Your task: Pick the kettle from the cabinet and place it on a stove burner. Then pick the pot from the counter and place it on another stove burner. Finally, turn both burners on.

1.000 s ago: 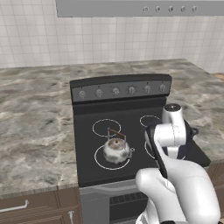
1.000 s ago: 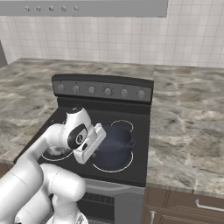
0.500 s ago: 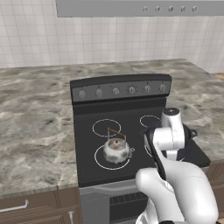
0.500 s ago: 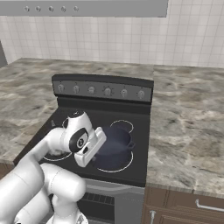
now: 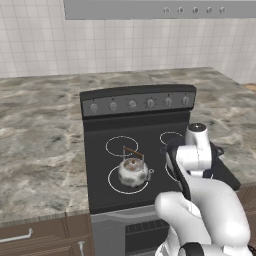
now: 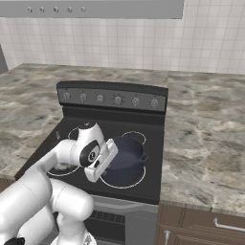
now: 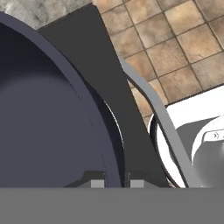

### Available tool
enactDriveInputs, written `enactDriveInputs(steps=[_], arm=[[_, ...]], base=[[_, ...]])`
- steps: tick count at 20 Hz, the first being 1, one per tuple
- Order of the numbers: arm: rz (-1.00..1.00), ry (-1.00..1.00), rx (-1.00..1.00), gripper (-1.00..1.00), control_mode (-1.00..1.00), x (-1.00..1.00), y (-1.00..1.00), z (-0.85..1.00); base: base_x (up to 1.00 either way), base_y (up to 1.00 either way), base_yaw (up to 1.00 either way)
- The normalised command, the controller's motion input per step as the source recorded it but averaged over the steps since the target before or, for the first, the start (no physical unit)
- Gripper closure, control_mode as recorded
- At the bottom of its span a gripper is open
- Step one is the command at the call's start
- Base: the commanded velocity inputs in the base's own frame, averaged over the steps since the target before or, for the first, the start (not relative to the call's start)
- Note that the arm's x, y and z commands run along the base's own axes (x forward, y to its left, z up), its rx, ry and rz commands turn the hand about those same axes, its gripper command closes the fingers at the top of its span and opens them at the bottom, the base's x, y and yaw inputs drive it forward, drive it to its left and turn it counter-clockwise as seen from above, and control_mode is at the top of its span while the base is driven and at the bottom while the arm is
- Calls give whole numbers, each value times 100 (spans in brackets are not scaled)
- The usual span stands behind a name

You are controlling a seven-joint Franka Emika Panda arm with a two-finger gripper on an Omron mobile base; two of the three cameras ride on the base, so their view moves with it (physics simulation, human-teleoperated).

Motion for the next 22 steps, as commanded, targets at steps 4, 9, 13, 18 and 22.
enactDriveInputs(steps=[4, 9, 13, 18, 22], arm=[[0, 0, 0, 100, -100, 5, 0, -20], [0, 0, 0, 100, -100, 7, 0, -25], [0, 0, 0, 100, -100, 6, 0, -25], [0, 0, 0, 100, -100, 3, 0, -23], [0, 0, 0, 100, -100, 0, 0, -21]], base=[[0, 0, 0], [0, 0, 0], [0, 0, 0], [0, 0, 0], [0, 0, 0]])
